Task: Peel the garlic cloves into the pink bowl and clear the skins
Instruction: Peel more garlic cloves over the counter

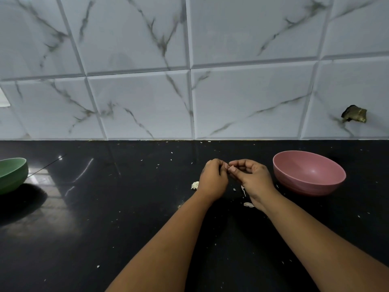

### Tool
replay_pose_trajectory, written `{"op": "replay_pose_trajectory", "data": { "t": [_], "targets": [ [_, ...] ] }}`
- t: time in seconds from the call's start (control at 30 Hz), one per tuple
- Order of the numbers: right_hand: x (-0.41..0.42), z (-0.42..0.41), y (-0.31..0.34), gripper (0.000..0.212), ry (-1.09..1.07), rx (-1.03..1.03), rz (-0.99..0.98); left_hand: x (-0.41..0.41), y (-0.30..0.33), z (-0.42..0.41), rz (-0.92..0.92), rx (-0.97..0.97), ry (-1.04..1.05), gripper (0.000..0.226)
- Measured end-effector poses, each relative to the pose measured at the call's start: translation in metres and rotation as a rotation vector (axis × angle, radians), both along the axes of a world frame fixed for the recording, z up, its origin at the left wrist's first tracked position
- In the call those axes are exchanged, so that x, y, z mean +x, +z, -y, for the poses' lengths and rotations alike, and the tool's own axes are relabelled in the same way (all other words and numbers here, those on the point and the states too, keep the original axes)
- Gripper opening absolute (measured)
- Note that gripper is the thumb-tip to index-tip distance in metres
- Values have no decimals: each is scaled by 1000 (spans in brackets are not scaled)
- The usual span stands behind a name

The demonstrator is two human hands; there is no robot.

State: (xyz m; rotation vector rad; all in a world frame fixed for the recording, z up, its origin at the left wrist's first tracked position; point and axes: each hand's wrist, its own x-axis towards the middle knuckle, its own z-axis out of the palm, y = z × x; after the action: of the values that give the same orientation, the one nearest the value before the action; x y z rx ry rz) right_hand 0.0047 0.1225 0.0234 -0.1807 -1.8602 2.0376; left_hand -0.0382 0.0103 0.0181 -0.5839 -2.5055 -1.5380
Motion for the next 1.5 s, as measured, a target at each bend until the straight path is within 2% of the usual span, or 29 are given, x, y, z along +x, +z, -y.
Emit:
{"op": "replay_pose_trajectory", "data": {
  "t": [0.27, 0.5, 0.77, 0.83, 0.9, 1.03, 1.07, 1.1, 1.2, 1.23, 1.4, 1.5],
  "targets": [
    [0, 0, 3, 18, 30, -98, -19, 6, 4, -4, 151, 184, -4, 22],
    [2, 5, 5, 20, 12, -43, -51, 15, 13, -4, 178, 232, 15, 26],
    [7, 5, 10, 15, 83, -238, -51, 22, 22, -4, 521, 620, -53, 28],
    [6, 1, 10, 15, 84, -265, -44, 22, 23, -3, 497, 589, -43, 27],
    [4, -2, 7, 15, 71, -264, -36, 20, 20, -1, 400, 455, -11, 30],
    [1, -6, 4, 14, 55, -227, -36, 11, 11, 5, 62, 42, 106, 49],
    [1, -6, 4, 14, 48, -220, -40, 9, 10, 7, 15, -3, 137, 49],
    [1, -6, 5, 14, 37, -207, -41, 7, 9, 8, -5, -14, 160, 45],
    [1, -7, 3, 16, -6, -101, -34, 1, 8, 13, -6, -32, 208, 8],
    [1, -7, 3, 17, -15, -67, -27, 1, 8, 14, -5, -44, 210, 3],
    [1, -7, 1, 20, -26, 26, -20, 3, 11, 18, 16, -40, 238, 31],
    [0, -6, 1, 19, -28, 52, -22, 3, 12, 17, -17, 28, 220, 27]
  ]
}}
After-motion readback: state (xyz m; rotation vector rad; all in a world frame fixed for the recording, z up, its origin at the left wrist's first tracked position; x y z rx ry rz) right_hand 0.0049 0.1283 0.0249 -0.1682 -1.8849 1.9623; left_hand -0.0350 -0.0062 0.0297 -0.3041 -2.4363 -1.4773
